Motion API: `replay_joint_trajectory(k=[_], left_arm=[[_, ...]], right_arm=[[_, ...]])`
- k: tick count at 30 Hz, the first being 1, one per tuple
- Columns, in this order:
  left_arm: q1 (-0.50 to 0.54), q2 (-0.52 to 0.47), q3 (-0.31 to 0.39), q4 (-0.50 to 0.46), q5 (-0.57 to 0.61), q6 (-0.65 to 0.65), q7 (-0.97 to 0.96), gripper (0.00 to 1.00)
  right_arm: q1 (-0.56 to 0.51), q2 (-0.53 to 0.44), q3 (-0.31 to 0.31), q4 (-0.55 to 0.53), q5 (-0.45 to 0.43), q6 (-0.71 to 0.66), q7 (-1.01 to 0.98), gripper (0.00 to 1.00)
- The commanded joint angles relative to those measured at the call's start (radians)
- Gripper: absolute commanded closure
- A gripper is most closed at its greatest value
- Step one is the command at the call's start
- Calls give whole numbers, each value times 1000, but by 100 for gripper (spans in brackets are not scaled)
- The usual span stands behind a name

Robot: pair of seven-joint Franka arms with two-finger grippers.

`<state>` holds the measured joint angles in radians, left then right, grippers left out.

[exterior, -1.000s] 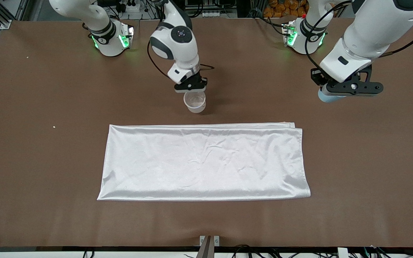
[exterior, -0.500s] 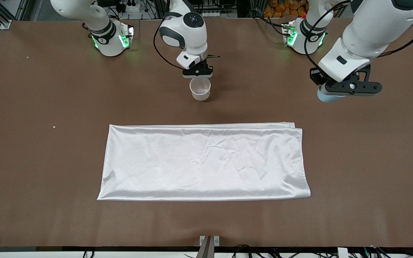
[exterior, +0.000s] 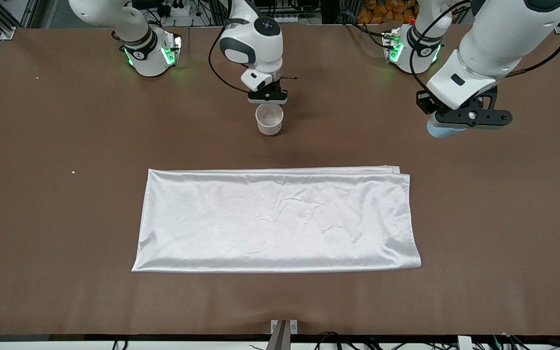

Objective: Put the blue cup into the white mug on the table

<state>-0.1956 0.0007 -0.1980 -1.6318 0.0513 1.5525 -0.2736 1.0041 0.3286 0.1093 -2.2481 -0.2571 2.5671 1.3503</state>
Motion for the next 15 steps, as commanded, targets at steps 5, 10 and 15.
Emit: replay_joint_trajectory(k=[5,10,15], left_arm=[[5,-19,-23,-6,-19,-9,10,100],[4,-18,-26,-3,-19,-9,5,100],[5,-16,-52,0,-21,-9,1,100]], right_arm=[[30,12,-10,-1,-28,10,65,88],[30,12,-8,1,-42,8,82,34],[39,9,-10,2,-44,7,93,0]])
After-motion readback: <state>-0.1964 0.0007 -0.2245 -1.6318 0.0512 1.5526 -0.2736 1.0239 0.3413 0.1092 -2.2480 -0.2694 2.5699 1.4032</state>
